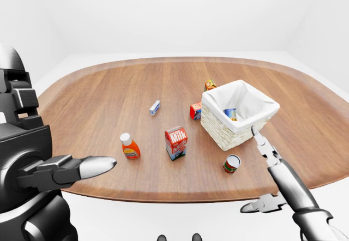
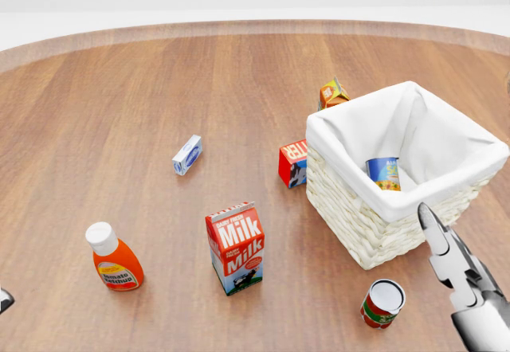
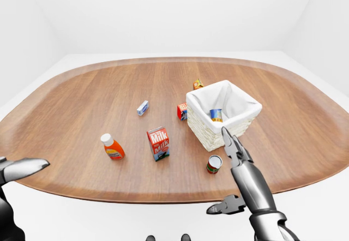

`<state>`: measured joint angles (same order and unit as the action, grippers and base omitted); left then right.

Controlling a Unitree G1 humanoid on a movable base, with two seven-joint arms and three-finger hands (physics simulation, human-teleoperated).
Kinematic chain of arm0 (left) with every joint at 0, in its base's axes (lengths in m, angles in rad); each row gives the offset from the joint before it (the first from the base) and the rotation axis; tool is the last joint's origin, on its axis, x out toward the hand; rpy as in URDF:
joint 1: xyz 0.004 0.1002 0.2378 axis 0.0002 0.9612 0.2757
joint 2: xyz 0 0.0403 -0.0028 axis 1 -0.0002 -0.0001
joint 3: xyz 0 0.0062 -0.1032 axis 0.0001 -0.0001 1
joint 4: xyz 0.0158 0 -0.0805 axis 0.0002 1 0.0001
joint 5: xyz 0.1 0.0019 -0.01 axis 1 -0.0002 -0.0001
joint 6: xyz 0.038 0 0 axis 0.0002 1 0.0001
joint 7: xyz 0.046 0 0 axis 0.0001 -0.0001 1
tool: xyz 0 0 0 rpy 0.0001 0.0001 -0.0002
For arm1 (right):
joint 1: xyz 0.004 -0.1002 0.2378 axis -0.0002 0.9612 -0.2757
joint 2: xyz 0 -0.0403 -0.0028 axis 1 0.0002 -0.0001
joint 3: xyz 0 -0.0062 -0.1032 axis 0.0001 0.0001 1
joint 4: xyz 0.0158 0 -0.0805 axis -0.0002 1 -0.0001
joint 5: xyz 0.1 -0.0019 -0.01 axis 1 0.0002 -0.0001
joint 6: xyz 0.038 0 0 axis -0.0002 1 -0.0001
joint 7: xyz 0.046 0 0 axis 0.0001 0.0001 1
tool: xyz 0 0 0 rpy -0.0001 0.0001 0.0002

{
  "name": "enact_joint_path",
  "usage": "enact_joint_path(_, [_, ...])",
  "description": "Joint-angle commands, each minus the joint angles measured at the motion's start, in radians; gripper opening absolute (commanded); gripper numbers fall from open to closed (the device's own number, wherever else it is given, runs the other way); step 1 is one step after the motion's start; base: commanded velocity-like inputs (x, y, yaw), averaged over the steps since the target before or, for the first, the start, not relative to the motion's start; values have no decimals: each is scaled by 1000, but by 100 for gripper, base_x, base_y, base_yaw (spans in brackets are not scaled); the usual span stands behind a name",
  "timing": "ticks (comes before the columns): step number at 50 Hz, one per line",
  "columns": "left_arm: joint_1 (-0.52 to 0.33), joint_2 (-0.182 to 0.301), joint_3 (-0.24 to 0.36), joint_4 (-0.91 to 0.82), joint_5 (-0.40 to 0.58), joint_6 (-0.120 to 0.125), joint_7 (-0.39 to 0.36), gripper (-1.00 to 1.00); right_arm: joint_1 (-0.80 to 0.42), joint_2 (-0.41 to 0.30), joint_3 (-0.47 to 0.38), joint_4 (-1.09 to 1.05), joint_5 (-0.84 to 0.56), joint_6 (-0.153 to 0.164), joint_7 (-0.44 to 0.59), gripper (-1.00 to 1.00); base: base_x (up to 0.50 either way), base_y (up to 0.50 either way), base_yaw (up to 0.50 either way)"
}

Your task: Pick up the alphabet soup and the tomato sauce, and put them in the basket.

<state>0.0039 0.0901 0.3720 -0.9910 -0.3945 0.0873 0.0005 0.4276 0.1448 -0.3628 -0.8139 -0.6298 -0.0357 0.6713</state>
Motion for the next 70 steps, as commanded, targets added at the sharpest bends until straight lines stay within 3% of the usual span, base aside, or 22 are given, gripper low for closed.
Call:
enact_joint_path(1, [5,-2,0,2,-2,0,-2,94,83,-2,155,40,-25,-10,-70,100,0,0,0])
enact_joint_path(7, [5,-1,5,-3,-6,0,-2,93,86,-30,195,47,-27,15,-108,100,0,0,0])
enact_joint_path(14, [10,-2,8,-9,-9,0,-5,94,86,-64,218,71,-26,19,-147,100,0,0,0])
enact_joint_path(17, [10,-3,7,-3,-7,0,-6,94,88,-71,217,88,-24,12,-159,100,0,0,0])
enact_joint_path(24, [10,0,18,-9,-17,0,-6,93,82,-82,213,223,-25,-42,-251,100,0,0,0])
enact_joint_path(38, [6,2,18,-9,-18,0,-6,94,3,-119,182,376,-17,-52,-328,100,0,0,0])
enact_joint_path(49, [3,5,16,-10,-17,0,-4,94,-88,-161,172,478,-3,-38,-371,100,0,0,0])
enact_joint_path(56, [2,6,22,-9,-21,0,-4,94,-129,-168,154,483,20,-2,-378,100,0,0,0])
enact_joint_path(66, [1,9,26,-12,-27,0,-1,94,-121,-171,162,526,40,6,-431,100,0,0,0])
enact_joint_path(70, [3,8,28,-13,-27,0,-2,93,-91,-160,170,517,40,-4,-434,100,0,0,0])
